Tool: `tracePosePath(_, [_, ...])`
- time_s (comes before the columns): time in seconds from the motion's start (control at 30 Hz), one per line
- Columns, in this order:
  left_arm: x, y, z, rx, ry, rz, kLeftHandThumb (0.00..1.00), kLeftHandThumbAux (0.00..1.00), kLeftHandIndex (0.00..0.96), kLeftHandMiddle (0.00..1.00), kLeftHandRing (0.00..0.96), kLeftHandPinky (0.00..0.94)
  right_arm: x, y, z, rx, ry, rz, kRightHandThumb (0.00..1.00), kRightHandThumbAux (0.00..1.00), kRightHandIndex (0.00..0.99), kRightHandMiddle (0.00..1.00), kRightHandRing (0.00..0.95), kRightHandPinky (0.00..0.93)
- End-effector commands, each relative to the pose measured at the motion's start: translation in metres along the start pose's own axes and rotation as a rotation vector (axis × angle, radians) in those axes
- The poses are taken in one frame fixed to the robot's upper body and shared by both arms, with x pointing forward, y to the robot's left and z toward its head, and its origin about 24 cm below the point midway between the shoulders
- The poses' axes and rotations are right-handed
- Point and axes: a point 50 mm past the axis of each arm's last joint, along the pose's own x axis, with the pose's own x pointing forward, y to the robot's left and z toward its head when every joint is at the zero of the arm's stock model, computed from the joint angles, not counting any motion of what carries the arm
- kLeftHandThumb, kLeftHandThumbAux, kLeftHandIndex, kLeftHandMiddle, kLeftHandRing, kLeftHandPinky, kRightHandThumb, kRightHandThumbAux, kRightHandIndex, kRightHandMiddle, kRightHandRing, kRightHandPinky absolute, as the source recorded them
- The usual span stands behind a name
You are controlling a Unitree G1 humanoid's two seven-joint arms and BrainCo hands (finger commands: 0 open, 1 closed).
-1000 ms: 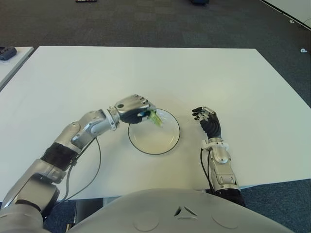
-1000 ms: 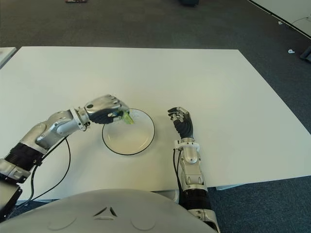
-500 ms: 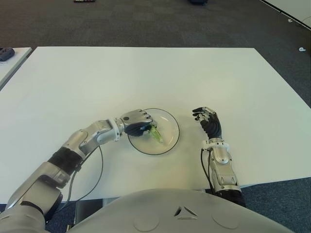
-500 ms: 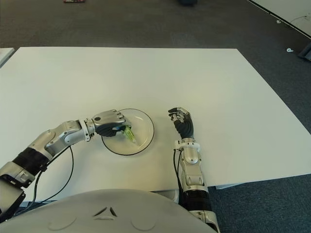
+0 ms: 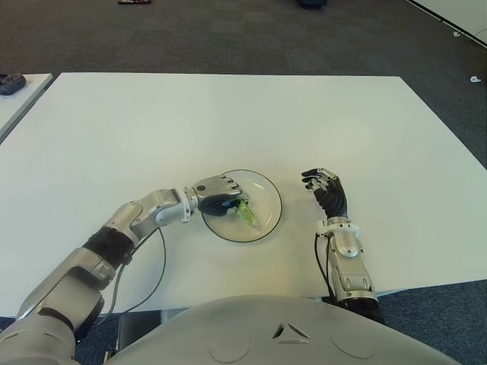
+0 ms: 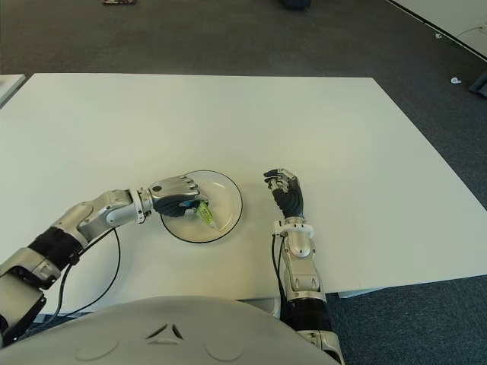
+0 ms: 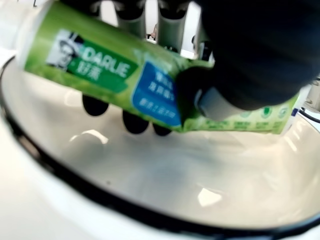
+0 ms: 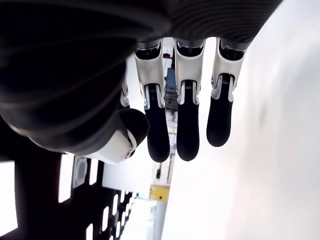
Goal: Put the toothpaste on the table into the plate.
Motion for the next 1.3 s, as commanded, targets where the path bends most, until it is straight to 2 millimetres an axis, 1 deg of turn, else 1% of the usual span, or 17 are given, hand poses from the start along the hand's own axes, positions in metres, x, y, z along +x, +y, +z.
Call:
tracePosePath(0.03, [-0.003, -0.029, -0.001, 0.011, 0.015, -0.091, 0.707, 0.714, 0.433, 0.824, 0.837, 0.852, 0.0, 0.0, -0.001, -0.002, 0.016, 0.005, 0.705, 0.729, 0.423, 0.426, 0.416, 0.427])
tracePosePath(0.13, [-0.003, -0.03, -0.001, 0.009, 0.01, -0.065, 0.705, 0.714, 0.432, 0.801, 0.805, 0.786, 0.0, 0.0, -0.001, -0.004, 0.016, 0.006, 0.705, 0.728, 0.423, 0.428, 0.418, 0.429])
tracePosePath(0.23, [-0.003, -0.03, -0.001, 0.007, -0.002, -0.038, 0.704, 0.715, 0.431, 0.776, 0.772, 0.741, 0.0, 0.0, -0.001, -0.005, 0.015, 0.008, 0.705, 0.728, 0.423, 0.429, 0.419, 0.429])
tracePosePath(0.33, [-0.003, -0.027, 0.002, 0.015, -0.029, 0.01, 0.701, 0.713, 0.43, 0.715, 0.703, 0.657, 0.0, 0.0, -0.001, -0.008, 0.014, 0.012, 0.705, 0.728, 0.423, 0.43, 0.42, 0.429])
tracePosePath(0.37, [-0.003, -0.025, 0.003, 0.019, -0.037, 0.023, 0.698, 0.712, 0.427, 0.626, 0.611, 0.571, 0.0, 0.0, -0.001, -0.009, 0.014, 0.013, 0.705, 0.728, 0.423, 0.432, 0.423, 0.43])
tracePosePath(0.4, [-0.003, -0.024, 0.003, 0.022, -0.042, 0.031, 0.696, 0.712, 0.425, 0.568, 0.552, 0.516, 0.0, 0.0, -0.001, -0.01, 0.013, 0.014, 0.705, 0.728, 0.423, 0.433, 0.424, 0.43])
tracePosePath(0.43, [-0.003, -0.02, 0.005, 0.028, -0.052, 0.04, 0.695, 0.711, 0.424, 0.548, 0.531, 0.496, 0.0, 0.0, -0.001, -0.01, 0.013, 0.015, 0.705, 0.728, 0.423, 0.434, 0.425, 0.43])
tracePosePath(0.47, [-0.002, -0.017, 0.007, 0.032, -0.059, 0.045, 0.691, 0.712, 0.419, 0.446, 0.431, 0.413, 0.0, 0.0, -0.001, -0.01, 0.013, 0.015, 0.705, 0.728, 0.423, 0.434, 0.425, 0.43])
tracePosePath(0.5, [-0.002, -0.015, 0.008, 0.037, -0.067, 0.051, 0.689, 0.713, 0.417, 0.409, 0.395, 0.383, 0.0, 0.0, -0.001, -0.01, 0.012, 0.016, 0.705, 0.728, 0.423, 0.434, 0.425, 0.429])
tracePosePath(0.53, [-0.002, -0.013, 0.008, 0.04, -0.072, 0.054, 0.57, 0.693, 0.326, 0.327, 0.317, 0.318, 0.0, 0.0, 0.0, -0.01, 0.011, 0.017, 0.705, 0.728, 0.423, 0.435, 0.424, 0.429])
tracePosePath(0.57, [-0.002, -0.014, 0.008, 0.042, -0.075, 0.055, 0.489, 0.682, 0.267, 0.275, 0.266, 0.276, 0.0, 0.0, 0.0, -0.01, 0.01, 0.018, 0.705, 0.728, 0.423, 0.435, 0.424, 0.428])
tracePosePath(0.63, [-0.002, -0.014, 0.009, 0.048, -0.081, 0.064, 0.417, 0.668, 0.195, 0.221, 0.217, 0.237, 0.001, 0.0, 0.0, -0.008, 0.01, 0.02, 0.705, 0.728, 0.423, 0.434, 0.423, 0.427])
tracePosePath(0.7, [-0.002, -0.012, 0.009, 0.058, -0.088, 0.078, 0.338, 0.652, 0.087, 0.104, 0.105, 0.12, 0.001, 0.0, 0.0, -0.004, 0.008, 0.022, 0.706, 0.728, 0.423, 0.435, 0.422, 0.429])
tracePosePath(0.8, [-0.003, -0.012, 0.008, 0.063, -0.086, 0.089, 0.28, 0.64, 0.028, 0.036, 0.037, 0.043, 0.001, 0.001, 0.0, -0.001, 0.008, 0.022, 0.706, 0.728, 0.423, 0.435, 0.423, 0.432])
tracePosePath(0.9, [-0.003, -0.011, 0.008, 0.066, -0.082, 0.109, 0.24, 0.623, 0.009, 0.011, 0.012, 0.013, 0.001, 0.001, 0.0, 0.003, 0.01, 0.021, 0.706, 0.728, 0.423, 0.435, 0.424, 0.432])
tracePosePath(1.0, [-0.003, -0.009, 0.008, 0.063, -0.081, 0.148, 0.213, 0.601, 0.002, 0.003, 0.003, 0.004, 0.001, 0.001, 0.0, 0.003, 0.012, 0.018, 0.706, 0.728, 0.423, 0.434, 0.423, 0.431])
tracePosePath(1.3, [-0.005, -0.005, 0.008, 0.05, -0.081, 0.224, 0.173, 0.543, 0.0, 0.0, 0.0, 0.0, 0.002, 0.002, 0.0, 0.006, 0.014, 0.017, 0.705, 0.728, 0.424, 0.43, 0.418, 0.427])
